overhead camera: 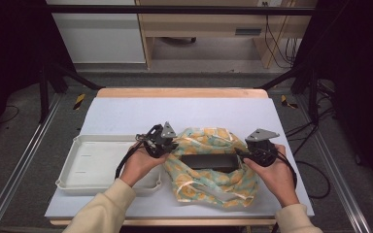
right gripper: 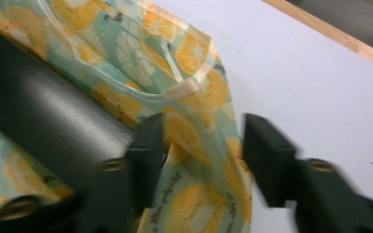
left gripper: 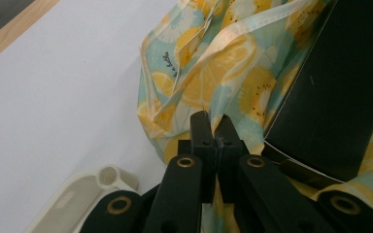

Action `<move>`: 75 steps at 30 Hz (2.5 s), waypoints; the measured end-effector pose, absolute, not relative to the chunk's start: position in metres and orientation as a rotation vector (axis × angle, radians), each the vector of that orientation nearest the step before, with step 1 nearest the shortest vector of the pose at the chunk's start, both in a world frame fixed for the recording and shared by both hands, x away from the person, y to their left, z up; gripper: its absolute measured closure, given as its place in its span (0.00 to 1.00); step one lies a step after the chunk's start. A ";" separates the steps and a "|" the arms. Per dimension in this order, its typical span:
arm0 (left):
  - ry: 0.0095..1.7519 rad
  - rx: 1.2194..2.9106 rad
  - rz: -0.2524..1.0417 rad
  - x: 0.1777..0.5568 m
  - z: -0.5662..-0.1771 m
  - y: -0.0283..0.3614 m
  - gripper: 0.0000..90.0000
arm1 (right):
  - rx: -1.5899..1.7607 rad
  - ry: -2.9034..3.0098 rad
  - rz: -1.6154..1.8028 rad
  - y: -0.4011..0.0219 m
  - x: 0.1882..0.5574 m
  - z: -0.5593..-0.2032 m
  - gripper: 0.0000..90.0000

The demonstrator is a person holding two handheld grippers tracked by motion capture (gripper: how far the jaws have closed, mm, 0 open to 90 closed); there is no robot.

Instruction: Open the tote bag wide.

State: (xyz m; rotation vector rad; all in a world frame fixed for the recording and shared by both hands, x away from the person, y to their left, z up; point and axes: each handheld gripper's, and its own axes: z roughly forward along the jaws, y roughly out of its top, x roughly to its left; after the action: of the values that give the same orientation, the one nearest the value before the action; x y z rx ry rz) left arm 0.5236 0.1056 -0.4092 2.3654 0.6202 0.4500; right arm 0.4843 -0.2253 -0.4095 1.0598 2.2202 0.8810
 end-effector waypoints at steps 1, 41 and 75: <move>0.622 2.370 0.450 0.524 -0.410 0.105 1.00 | 1.060 2.214 0.884 -0.226 0.486 -0.410 0.69; 0.676 2.428 0.418 0.546 -0.436 0.096 1.00 | 1.193 2.357 0.901 -0.242 0.496 -0.458 1.00; 0.660 2.425 0.485 0.538 -0.434 0.100 0.85 | 1.228 2.280 0.924 -0.251 0.481 -0.455 0.77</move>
State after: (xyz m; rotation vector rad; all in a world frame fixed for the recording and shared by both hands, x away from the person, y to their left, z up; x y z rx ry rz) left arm 0.5384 0.1004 -0.4340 2.4247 0.6601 0.4851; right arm 0.4814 -0.2514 -0.4549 1.2280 2.2801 0.9244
